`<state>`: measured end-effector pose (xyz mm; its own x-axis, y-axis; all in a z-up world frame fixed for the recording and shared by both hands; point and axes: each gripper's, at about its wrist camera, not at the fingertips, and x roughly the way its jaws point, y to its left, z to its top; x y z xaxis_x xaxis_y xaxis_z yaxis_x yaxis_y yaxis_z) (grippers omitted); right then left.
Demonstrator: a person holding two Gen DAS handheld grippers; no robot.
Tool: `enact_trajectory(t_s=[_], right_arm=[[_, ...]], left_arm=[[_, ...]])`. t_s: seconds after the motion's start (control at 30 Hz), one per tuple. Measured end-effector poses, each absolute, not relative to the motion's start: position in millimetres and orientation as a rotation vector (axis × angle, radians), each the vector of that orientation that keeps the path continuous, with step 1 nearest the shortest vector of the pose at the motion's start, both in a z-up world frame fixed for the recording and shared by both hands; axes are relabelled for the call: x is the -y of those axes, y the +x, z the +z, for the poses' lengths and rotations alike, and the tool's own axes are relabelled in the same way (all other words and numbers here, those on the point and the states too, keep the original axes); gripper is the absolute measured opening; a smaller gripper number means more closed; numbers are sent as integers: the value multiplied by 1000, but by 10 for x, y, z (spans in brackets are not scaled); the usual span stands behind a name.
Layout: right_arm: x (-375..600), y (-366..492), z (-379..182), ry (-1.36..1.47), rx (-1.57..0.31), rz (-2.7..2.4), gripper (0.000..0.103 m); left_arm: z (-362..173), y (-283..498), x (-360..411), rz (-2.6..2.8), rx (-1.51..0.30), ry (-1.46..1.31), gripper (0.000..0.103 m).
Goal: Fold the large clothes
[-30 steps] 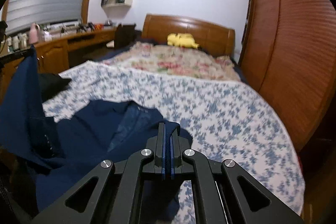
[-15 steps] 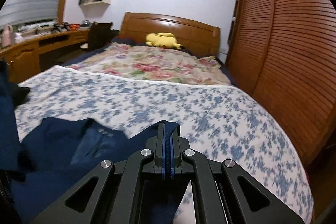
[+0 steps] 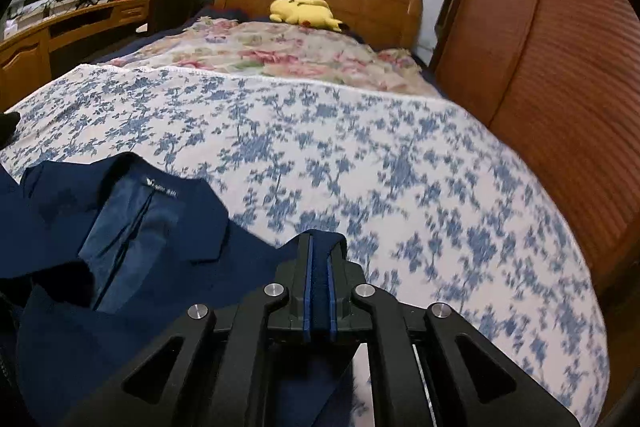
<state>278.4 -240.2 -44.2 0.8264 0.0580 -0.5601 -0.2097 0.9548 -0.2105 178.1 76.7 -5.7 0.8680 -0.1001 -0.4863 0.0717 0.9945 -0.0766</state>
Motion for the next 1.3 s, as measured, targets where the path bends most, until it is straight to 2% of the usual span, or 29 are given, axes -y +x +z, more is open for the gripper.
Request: enact_trajectory(t_s=[0.07,0.13,0.2,0.37,0.5,0.53,0.6,0.63,0.67,0.83,1.3], right_arm=[[2455,2745,-416,-243,-595,156,18],[2528,2653,-366,-223,-587,167,42],[2562,2535,-284,-216,-575,179,47],[2572,2212,-235,-237,-556,201,53],[2516,1985,-243,-246,-550,236,59],[2491,1953,-246,-251,-551,243,60],[2441,1917,-255,-264,-556,261,62],[2408,1909,-255,-275,-558,269,63],[2372,1915,-262,-284,-558,274,64],[2285,2024,-261,-303,-574,294,65],[2008,2000,-347,-390,-671,394,66]], left_arm=[[-87,1759,-731,-81,-518,-56,4],[-111,1729,-693,-97,-525,-54,8],[-125,1674,-670,-110,-514,-64,15],[-152,1575,-613,-162,-511,-86,33],[-160,1508,-585,-192,-500,-82,36],[-170,1504,-577,-206,-504,-77,40],[-204,1476,-578,-232,-504,-76,56],[-225,1461,-585,-236,-503,-81,67],[-245,1454,-588,-239,-505,-82,71],[-359,1442,-626,-243,-526,-69,75],[-611,1475,-881,-215,-584,-58,75]])
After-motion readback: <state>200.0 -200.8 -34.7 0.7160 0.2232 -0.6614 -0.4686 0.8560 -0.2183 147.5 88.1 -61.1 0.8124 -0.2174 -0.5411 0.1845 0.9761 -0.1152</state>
